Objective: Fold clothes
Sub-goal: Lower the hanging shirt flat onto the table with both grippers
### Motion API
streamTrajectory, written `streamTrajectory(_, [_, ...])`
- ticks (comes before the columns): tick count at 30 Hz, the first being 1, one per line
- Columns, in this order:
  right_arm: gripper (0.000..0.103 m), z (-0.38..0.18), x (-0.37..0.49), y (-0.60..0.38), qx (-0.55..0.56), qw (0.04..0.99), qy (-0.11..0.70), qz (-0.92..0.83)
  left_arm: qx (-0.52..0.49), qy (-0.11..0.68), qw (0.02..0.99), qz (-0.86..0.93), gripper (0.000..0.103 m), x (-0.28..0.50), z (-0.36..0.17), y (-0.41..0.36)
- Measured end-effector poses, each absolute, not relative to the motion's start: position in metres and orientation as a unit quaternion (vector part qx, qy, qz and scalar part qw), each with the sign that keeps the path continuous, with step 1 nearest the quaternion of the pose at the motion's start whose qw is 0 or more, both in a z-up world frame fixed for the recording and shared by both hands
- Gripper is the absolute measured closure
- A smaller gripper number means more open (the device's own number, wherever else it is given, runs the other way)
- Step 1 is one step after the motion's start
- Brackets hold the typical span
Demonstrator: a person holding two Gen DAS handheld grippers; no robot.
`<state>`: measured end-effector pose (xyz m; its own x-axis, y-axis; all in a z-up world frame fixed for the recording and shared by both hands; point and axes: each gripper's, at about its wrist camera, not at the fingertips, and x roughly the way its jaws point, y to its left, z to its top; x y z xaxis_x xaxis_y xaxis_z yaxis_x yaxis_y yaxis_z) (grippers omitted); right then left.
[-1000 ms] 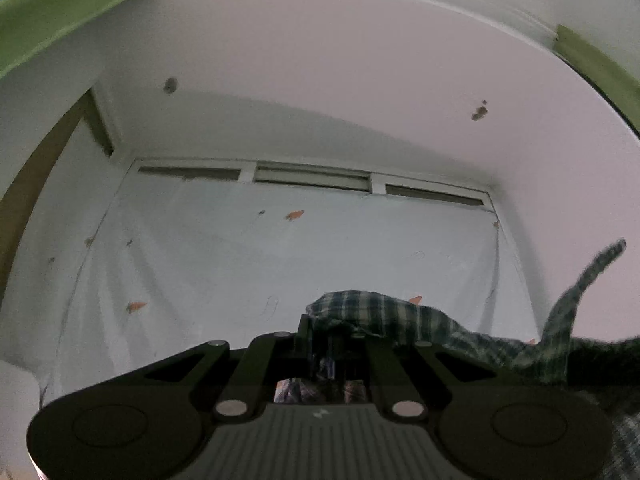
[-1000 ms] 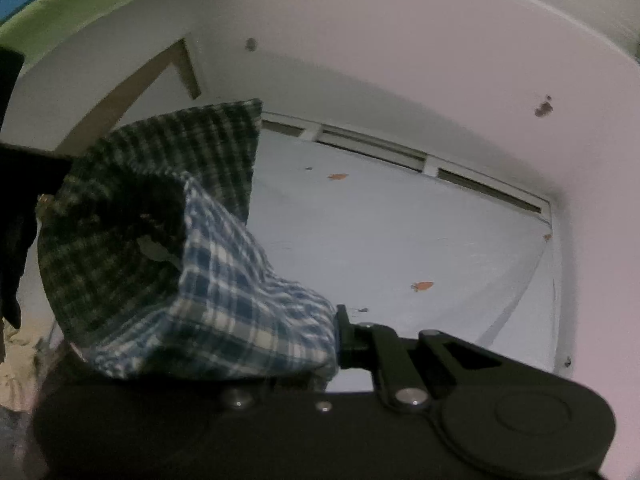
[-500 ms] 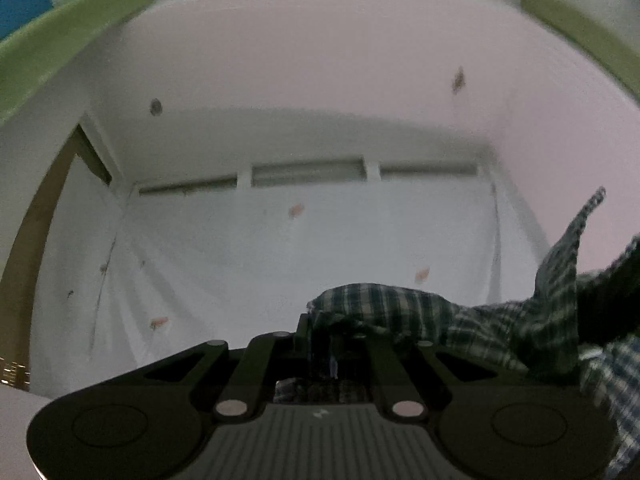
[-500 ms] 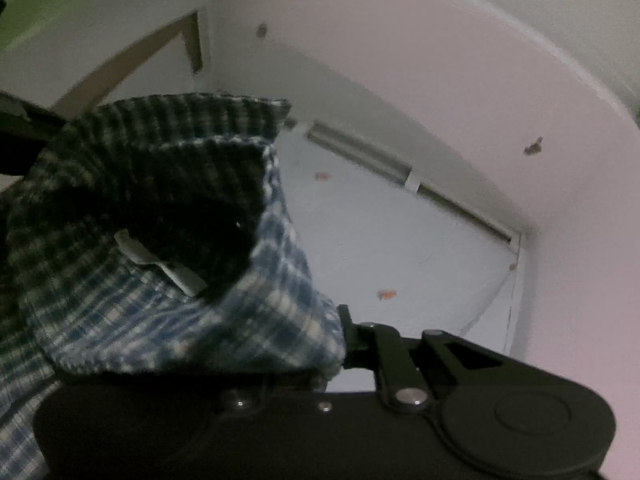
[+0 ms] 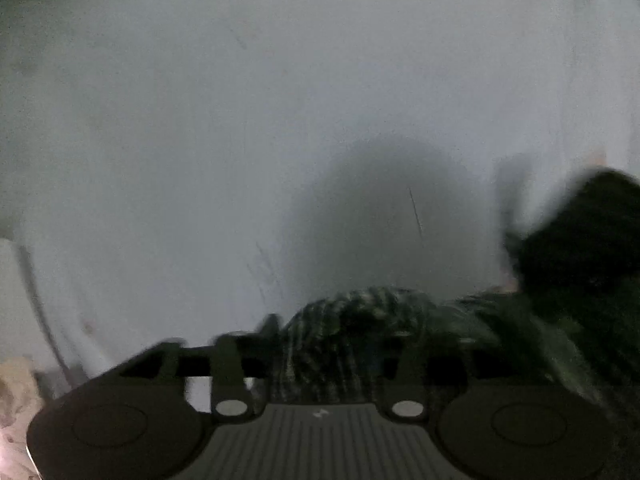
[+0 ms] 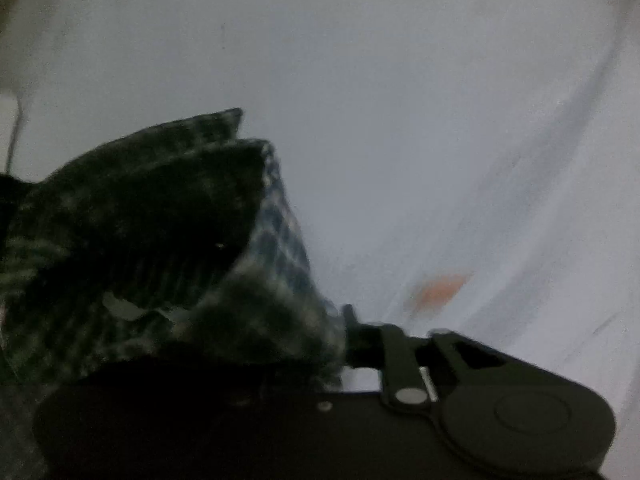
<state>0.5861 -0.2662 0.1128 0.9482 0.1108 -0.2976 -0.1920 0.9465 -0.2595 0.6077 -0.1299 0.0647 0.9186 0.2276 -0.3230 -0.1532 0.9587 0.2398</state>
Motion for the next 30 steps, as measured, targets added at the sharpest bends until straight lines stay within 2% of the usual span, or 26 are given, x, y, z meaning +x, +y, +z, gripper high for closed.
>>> streamTrajectory(2, [0.054,0.072,0.625,-0.279,-0.113,0.968,0.205,0.092,0.077,0.271,0.957,0.066,0.047,0.628,0.019,-0.120])
streamTrajectory(4, [0.049,0.036,0.643,-0.295,-0.072,0.957,0.260,0.110,0.037,0.304,0.950,0.061,0.041,0.617,-0.017,-0.107])
streamTrajectory(5, [0.045,0.019,0.642,-0.306,-0.052,0.953,0.272,0.121,0.026,0.321,0.944,0.067,0.034,0.606,-0.036,-0.101])
streamTrajectory(7, [0.034,-0.009,0.627,-0.324,-0.038,0.948,0.291,0.126,0.007,0.352,0.932,0.089,0.033,0.579,-0.065,-0.090])
streamTrajectory(14, [0.033,-0.101,0.506,-0.406,0.028,0.895,0.437,0.085,-0.042,0.469,0.874,0.119,0.032,0.456,-0.131,-0.068])
streamTrajectory(18, [0.033,-0.126,0.418,-0.433,0.066,0.860,0.505,0.042,-0.054,0.516,0.847,0.115,0.032,0.404,-0.146,-0.063])
streamTrajectory(21, [0.033,-0.126,0.373,-0.438,0.115,0.843,0.525,0.018,-0.078,0.532,0.838,0.094,0.029,0.380,-0.148,-0.058])
streamTrajectory(26, [0.032,-0.130,0.323,-0.420,0.135,0.839,0.528,-0.013,-0.036,0.534,0.843,0.055,0.027,0.362,-0.150,-0.066])
streamTrajectory(30, [0.032,-0.128,0.297,-0.411,0.145,0.837,0.526,-0.040,-0.010,0.541,0.841,0.027,0.020,0.357,-0.162,-0.073])
